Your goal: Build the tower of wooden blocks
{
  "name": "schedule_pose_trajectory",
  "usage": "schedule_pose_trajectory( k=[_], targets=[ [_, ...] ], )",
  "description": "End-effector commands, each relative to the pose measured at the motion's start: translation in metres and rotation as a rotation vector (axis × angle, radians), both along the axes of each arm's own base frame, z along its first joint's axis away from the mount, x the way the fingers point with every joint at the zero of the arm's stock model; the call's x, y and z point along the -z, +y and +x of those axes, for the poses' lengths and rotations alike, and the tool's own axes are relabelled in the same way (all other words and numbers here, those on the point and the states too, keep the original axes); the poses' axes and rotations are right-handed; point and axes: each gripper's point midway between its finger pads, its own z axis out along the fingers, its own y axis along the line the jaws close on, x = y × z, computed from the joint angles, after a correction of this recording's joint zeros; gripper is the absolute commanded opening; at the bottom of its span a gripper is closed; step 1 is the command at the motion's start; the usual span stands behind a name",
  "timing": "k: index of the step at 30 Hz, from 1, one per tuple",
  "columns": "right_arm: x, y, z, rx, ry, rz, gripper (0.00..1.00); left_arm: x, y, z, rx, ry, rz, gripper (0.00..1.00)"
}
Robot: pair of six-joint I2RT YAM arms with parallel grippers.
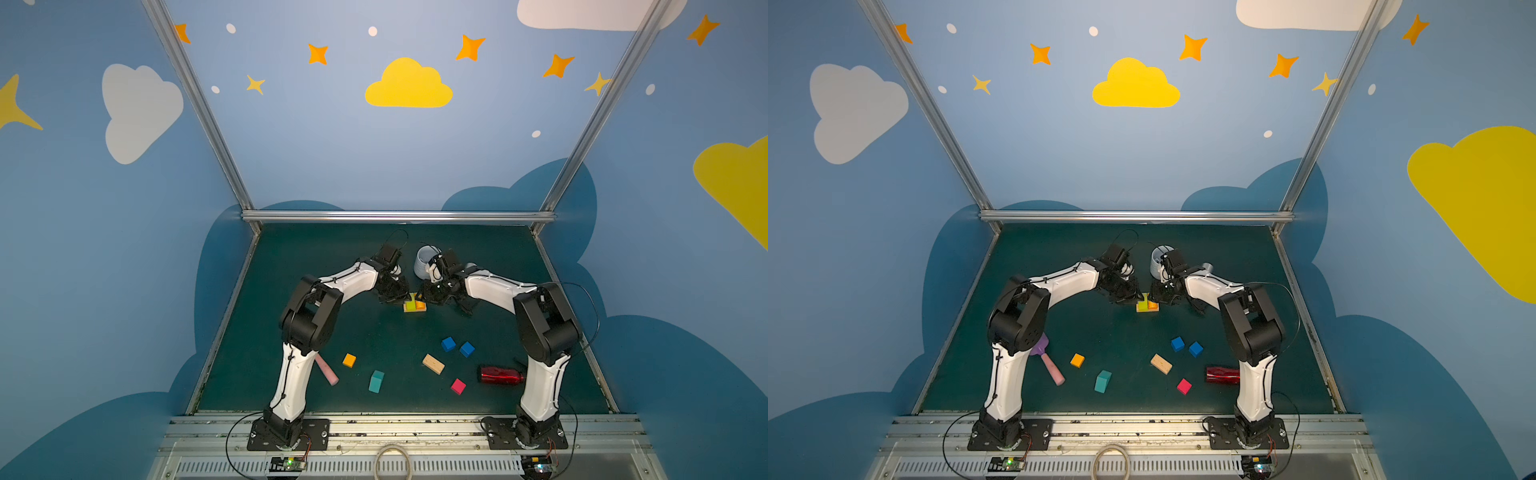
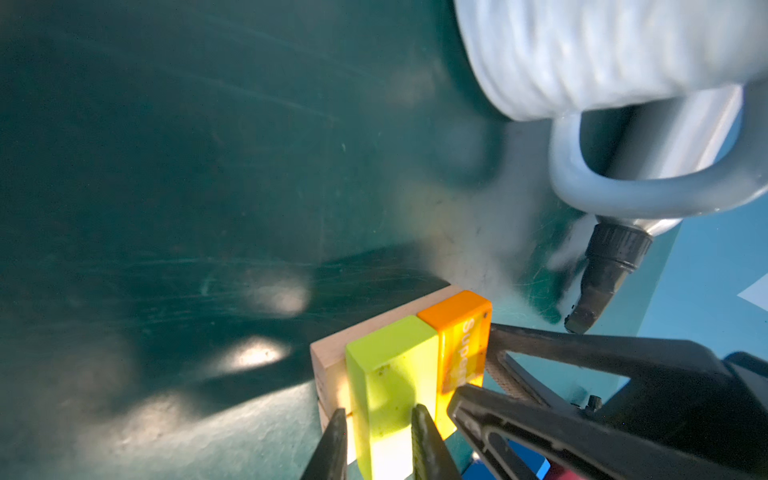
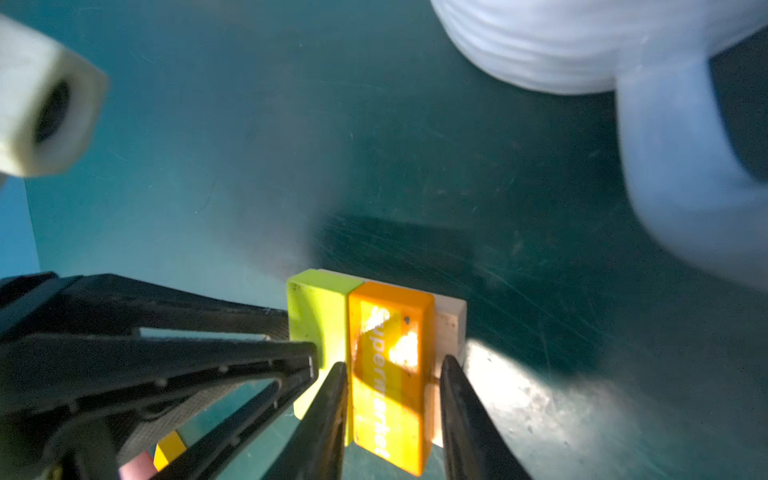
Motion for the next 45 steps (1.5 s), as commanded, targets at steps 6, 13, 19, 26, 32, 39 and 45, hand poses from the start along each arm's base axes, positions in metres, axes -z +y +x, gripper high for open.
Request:
schedule_pose_trajectory(
  k=[6, 13, 19, 26, 32, 39, 45],
  targets=[
    [-0.02, -0.002, 0.005, 0.008, -0.035, 0.002, 0.4, -0.031, 0.006, 0.004, -0.01, -0.062, 0.003, 0.3],
    [-0.031, -0.006, 0.002, 0.016, -0.055, -0.002, 0.4, -0.051, 0.014, 0.002, -0.016, -0.109, 0.012, 0.3],
    [-0.042, -0.014, -0.003, 0.031, -0.075, -0.019, 0.41, -0.068, 0.023, -0.002, -0.023, -0.156, 0.028, 0.3],
    [-0.054, -0.022, -0.017, 0.037, -0.096, -0.059, 0.41, -0.086, 0.042, -0.013, -0.032, -0.216, 0.08, 0.31],
    [-0.062, -0.024, -0.038, 0.009, -0.106, -0.092, 0.41, -0.091, 0.071, -0.034, -0.023, -0.232, 0.183, 0.35],
    [-0.069, -0.031, -0.074, -0.029, -0.111, -0.166, 0.41, -0.076, 0.109, -0.071, -0.028, -0.207, 0.316, 0.41],
    [-0.066, -0.037, -0.097, -0.036, -0.099, -0.171, 0.41, -0.073, 0.132, -0.104, -0.009, -0.202, 0.403, 0.54]
  ],
)
